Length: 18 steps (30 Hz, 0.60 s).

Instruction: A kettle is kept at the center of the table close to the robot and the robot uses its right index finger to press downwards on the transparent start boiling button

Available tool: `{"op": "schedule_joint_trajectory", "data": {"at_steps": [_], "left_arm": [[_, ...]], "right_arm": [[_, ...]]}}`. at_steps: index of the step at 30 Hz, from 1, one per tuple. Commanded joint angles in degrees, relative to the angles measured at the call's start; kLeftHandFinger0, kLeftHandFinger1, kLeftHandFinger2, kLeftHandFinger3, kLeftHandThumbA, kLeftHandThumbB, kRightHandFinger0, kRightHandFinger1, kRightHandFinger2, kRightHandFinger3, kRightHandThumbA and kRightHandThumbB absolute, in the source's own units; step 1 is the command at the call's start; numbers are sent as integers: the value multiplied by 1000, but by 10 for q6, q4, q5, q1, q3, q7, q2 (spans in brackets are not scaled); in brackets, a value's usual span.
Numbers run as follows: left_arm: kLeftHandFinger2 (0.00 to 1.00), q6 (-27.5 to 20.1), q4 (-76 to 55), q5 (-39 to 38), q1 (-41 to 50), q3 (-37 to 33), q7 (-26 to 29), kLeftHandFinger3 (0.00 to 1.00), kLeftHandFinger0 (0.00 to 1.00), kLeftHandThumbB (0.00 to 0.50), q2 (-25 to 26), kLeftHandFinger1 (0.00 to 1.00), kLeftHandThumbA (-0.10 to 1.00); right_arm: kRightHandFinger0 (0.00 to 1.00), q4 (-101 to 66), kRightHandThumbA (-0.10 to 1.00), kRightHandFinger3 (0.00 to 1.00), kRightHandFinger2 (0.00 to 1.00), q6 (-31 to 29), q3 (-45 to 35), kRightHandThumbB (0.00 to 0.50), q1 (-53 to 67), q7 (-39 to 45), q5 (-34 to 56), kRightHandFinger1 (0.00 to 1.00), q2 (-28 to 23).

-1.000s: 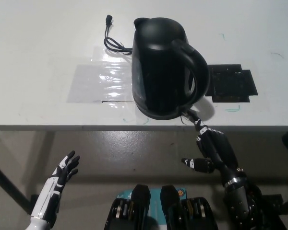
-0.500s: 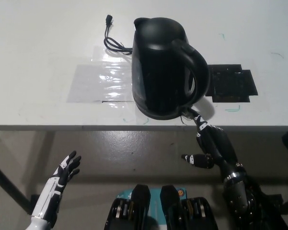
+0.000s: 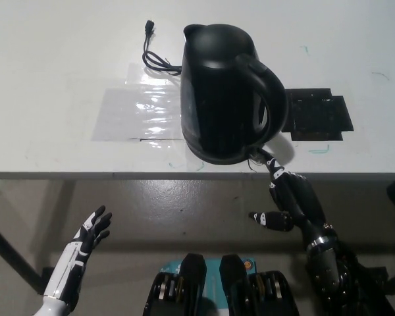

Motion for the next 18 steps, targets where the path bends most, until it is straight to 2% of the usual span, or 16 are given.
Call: {"op": "schedule_joint_trajectory", "data": {"at_steps": [1,4,16,18], "left_arm": [[1000,-21,-20,-2,-9,-2,-10,1000,1000,319,9,1000,1000],[1000,-15,-22,-5,-9,-2,-11,1000,1000,332,9,1000,1000],[1000,-18,-22,-5,-11,-2,-13,1000,1000,315,11,1000,1000],[1000,-25,-18,-6,-12,-2,-15,1000,1000,299,12,1000,1000]], "right_arm": [[0,12,1000,1000,0,2,0,225,-25,-12,0,0,-4],[0,28,1000,1000,0,2,5,219,-28,-14,-3,0,-5],[0,55,1000,1000,13,10,10,216,-35,-9,-3,6,-8],[0,39,1000,1000,0,12,9,218,-31,-7,-3,0,-9]]}}
